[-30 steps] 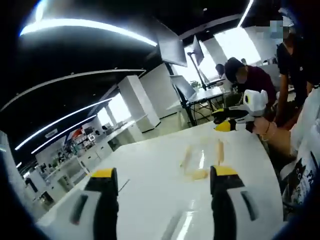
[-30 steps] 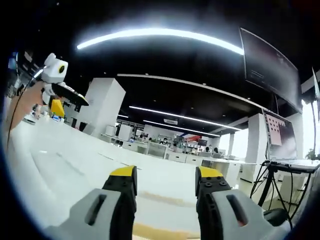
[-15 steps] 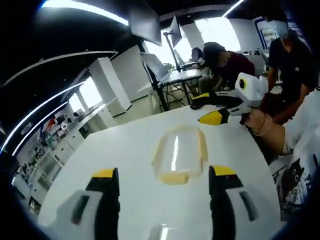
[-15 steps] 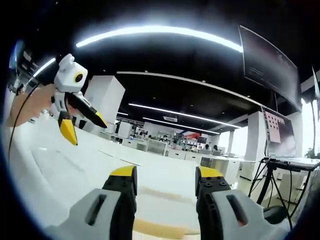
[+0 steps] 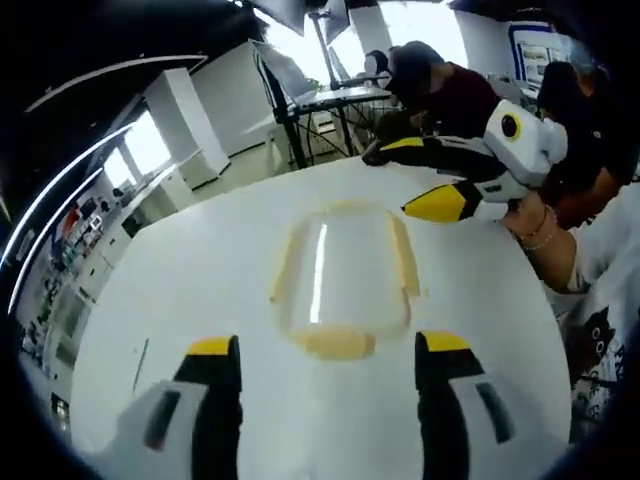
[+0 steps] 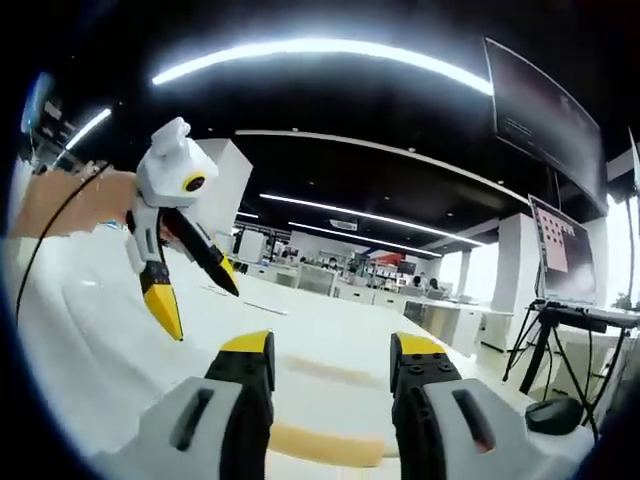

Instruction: Snap each plastic latch of the storage box into its locked position after aligning the lid with the box until every specified latch is closed and the lid sits flush.

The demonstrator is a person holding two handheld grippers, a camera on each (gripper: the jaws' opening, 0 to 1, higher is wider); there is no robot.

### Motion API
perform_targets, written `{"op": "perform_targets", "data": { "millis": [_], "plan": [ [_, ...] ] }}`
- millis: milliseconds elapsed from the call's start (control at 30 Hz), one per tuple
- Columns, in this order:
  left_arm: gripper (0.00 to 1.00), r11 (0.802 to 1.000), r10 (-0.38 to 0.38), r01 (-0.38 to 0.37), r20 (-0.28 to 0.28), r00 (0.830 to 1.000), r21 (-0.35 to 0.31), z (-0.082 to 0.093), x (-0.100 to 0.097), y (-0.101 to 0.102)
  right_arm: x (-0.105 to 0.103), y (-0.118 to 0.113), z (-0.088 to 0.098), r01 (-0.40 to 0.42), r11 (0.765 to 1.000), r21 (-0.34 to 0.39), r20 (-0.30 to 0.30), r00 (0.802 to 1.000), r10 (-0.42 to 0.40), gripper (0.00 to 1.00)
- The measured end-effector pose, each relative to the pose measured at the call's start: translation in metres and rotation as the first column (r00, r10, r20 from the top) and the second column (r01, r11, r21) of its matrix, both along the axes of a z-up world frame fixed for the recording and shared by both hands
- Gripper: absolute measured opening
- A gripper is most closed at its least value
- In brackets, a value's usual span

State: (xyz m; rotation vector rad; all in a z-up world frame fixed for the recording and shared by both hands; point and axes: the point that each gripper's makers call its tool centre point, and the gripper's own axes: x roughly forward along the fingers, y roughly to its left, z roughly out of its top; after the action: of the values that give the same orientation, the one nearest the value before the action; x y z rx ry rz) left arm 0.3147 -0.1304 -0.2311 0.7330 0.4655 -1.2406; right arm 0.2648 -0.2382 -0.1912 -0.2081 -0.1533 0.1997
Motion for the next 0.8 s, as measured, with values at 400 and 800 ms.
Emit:
{"op": "perform_targets", "data": {
  "millis": [400, 800],
  "plan": [
    [0.63, 0.993, -0.031, 0.037, -0.058, 0.998, 0.11, -0.027, 0.01, -0.004, 0.001, -0.001, -0.01, -0.003, 1.0, 0.0, -0.024, 1.0, 0.003, 0.46],
    [0.57, 0.992, -0.02, 0.037, -0.141, 0.99, 0.12, -0.048, 0.016, -0.008, 0.002, -0.001, -0.012, -0.002, 1.0, -0.001, -0.024, 1.0, 0.002, 0.45]
  ]
}}
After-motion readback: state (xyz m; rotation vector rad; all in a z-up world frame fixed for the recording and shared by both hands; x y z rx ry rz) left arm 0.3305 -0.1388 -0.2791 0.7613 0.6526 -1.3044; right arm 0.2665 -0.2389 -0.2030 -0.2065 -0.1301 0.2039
